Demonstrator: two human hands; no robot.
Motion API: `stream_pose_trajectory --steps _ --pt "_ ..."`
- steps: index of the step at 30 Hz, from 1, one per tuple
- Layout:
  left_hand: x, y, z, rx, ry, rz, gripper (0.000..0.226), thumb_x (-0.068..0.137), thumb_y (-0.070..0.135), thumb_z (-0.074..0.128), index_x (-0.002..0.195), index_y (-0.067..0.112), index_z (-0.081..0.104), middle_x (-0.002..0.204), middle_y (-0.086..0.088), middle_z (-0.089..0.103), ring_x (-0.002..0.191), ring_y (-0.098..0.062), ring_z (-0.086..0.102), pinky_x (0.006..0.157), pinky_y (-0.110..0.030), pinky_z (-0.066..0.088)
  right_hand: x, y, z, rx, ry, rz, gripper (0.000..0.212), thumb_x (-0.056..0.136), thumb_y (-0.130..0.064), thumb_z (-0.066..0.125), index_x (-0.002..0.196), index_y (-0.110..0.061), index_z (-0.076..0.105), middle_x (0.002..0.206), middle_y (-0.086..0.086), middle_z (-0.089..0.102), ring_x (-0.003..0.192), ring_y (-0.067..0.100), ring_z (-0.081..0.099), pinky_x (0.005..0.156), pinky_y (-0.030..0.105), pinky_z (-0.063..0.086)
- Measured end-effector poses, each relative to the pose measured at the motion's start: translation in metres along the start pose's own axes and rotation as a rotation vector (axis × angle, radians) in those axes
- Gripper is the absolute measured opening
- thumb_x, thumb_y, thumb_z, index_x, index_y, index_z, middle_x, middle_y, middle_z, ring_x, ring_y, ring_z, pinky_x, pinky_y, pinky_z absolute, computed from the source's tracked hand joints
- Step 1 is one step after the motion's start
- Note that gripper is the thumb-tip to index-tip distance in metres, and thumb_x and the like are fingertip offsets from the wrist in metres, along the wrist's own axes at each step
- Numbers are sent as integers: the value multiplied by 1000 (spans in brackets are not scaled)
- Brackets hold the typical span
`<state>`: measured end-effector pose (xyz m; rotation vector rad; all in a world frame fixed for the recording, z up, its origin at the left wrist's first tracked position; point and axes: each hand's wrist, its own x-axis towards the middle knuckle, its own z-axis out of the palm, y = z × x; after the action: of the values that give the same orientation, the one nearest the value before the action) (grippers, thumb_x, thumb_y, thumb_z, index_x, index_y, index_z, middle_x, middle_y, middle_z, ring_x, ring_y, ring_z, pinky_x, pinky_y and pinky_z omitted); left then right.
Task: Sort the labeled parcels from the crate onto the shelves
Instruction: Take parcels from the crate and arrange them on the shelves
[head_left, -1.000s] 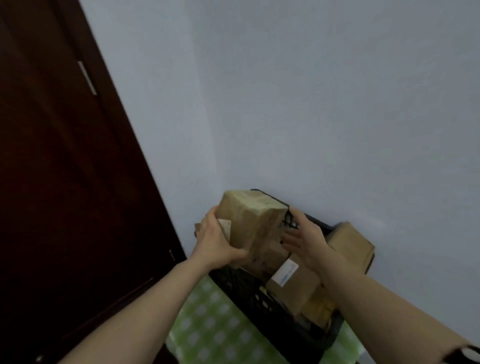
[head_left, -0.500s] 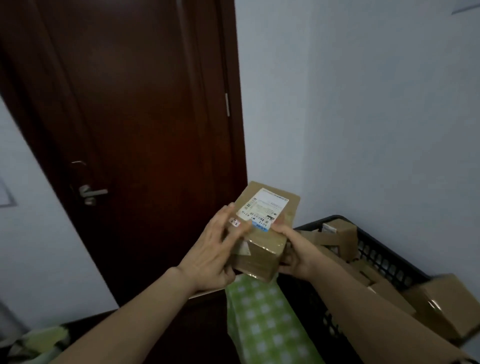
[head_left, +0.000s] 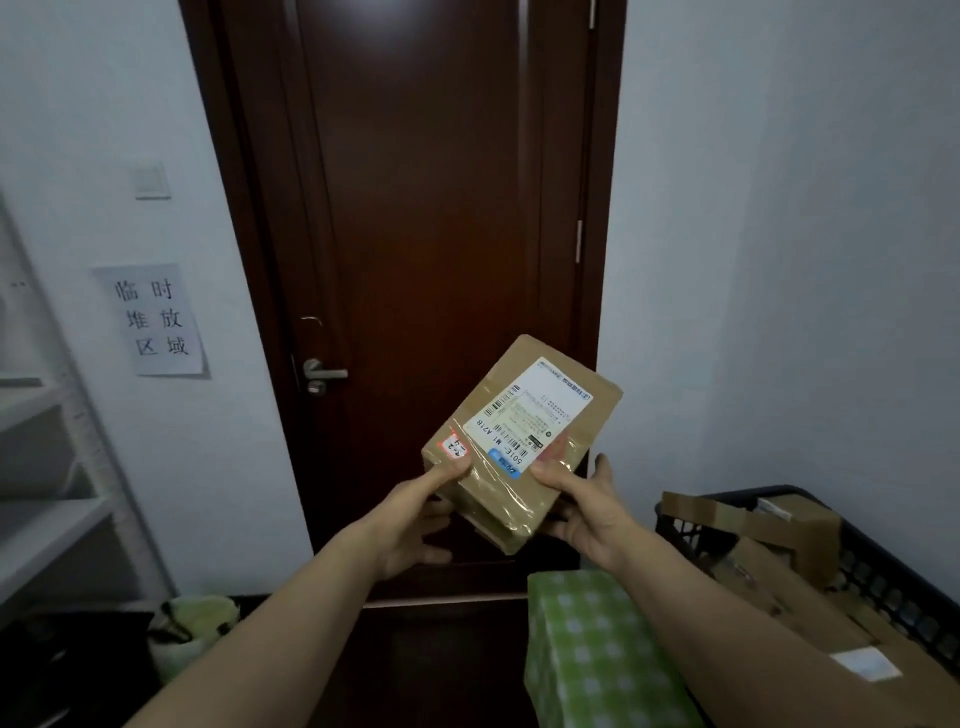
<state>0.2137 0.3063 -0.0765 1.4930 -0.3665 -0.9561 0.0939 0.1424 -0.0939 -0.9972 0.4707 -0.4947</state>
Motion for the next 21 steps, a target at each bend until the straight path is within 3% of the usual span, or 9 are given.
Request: stream_pose_trajectory --steps 2,4,7,9,11,13,17,19,21 --pt "0 -1 -7 -46 11 47 82 57 47 82 127 16 52 127 -9 59 120 -24 52 91 -53 44 5 8 10 -4 -41 -2 126 49 -8 90 146 -34 13 117 7 64 103 30 65 86 59 51" --pt "0 4 -17 -66 53 109 82 56 40 84 127 16 52 117 -7 66 111 -23 59 87 -49 47 9 12 16 -59 -57 -14 125 41 -20 92 144 -31 21 119 4 65 111 28 61 101 59 40" --pt "-4 26 -41 12 101 168 105 46 40 88 137 18 42 121 -6 64 112 -25 59 84 -47 52 16 1 14 -107 42 -75 144 26 -45 94 147 -25 20 131 4 57 123 24 51 112 50 29" --pt "-6 44 -56 159 144 163 126 39 43 92 146 23 29 126 -3 59 113 -24 57 88 -47 52 23 -13 8 -237 148 -152 134 48 -40 91 151 -25 6 150 10 35 135 26 37 113 43 27" --pt "-9 59 -63 331 170 180 126 48 37 90 151 25 17 126 0 56 112 -21 56 91 -45 51 29 -23 4 -545 196 -249 118 66 -29 84 152 -27 4 158 8 16 143 26 20 115 44 23" --pt "-12 75 -64 511 150 201 118 57 28 88 151 22 16 119 3 58 108 -18 58 89 -38 51 33 -32 11 -844 124 -336 110 67 -29 84 152 -26 13 158 3 15 144 25 15 116 49 21" --pt "-23 101 -54 827 27 233 71 62 22 85 125 18 52 108 2 67 97 -16 67 89 -37 55 25 -47 41 -1132 -194 -321 109 64 -26 86 150 -31 19 157 0 17 144 20 15 116 43 21" --pt "-29 107 -48 833 -48 241 61 64 21 84 119 19 56 108 1 69 97 -17 68 90 -38 55 18 -53 49 -1117 -369 -159 111 66 -14 84 151 -33 15 145 -1 37 132 18 41 105 31 39" --pt "-32 112 -45 760 -109 258 61 62 22 83 118 21 58 110 -1 70 99 -18 69 91 -40 54 13 -53 51 -1041 -521 -5 117 65 -6 84 150 -40 11 128 -4 50 109 14 61 88 30 54"
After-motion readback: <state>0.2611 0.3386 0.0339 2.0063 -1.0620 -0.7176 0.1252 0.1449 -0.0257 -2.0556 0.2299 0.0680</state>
